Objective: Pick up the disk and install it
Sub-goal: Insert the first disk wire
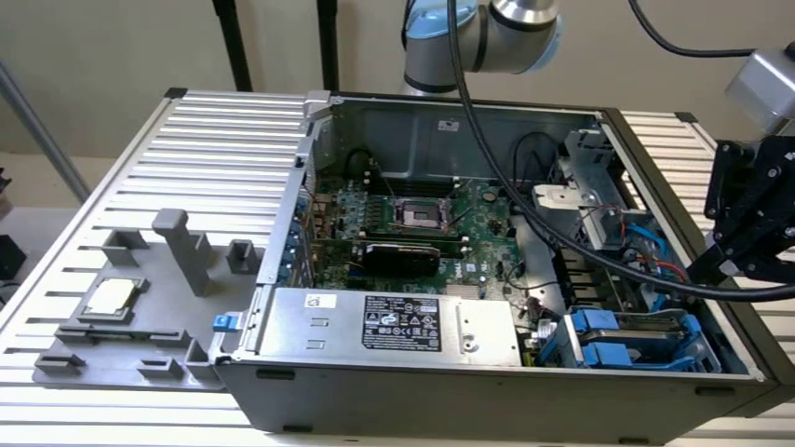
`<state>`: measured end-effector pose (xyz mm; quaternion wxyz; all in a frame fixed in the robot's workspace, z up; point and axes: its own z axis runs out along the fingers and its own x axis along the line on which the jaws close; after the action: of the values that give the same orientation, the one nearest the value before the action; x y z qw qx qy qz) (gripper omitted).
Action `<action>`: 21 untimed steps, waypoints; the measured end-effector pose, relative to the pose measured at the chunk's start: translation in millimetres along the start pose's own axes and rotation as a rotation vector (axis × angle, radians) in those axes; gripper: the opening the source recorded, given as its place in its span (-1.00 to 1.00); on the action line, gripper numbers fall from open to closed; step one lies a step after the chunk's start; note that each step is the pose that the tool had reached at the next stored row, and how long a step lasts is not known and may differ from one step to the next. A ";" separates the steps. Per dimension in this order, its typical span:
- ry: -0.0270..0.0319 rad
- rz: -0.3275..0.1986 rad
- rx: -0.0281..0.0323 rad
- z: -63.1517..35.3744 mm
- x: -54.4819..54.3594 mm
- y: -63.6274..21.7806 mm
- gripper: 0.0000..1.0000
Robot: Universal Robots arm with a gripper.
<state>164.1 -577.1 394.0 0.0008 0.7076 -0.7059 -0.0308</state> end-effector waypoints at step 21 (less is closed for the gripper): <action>0.0039 -0.079 0.0037 39.0 -23.4 -3.5 -0.79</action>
<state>165.8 -552.0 355.9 -0.0004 0.7351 -0.6774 -0.0281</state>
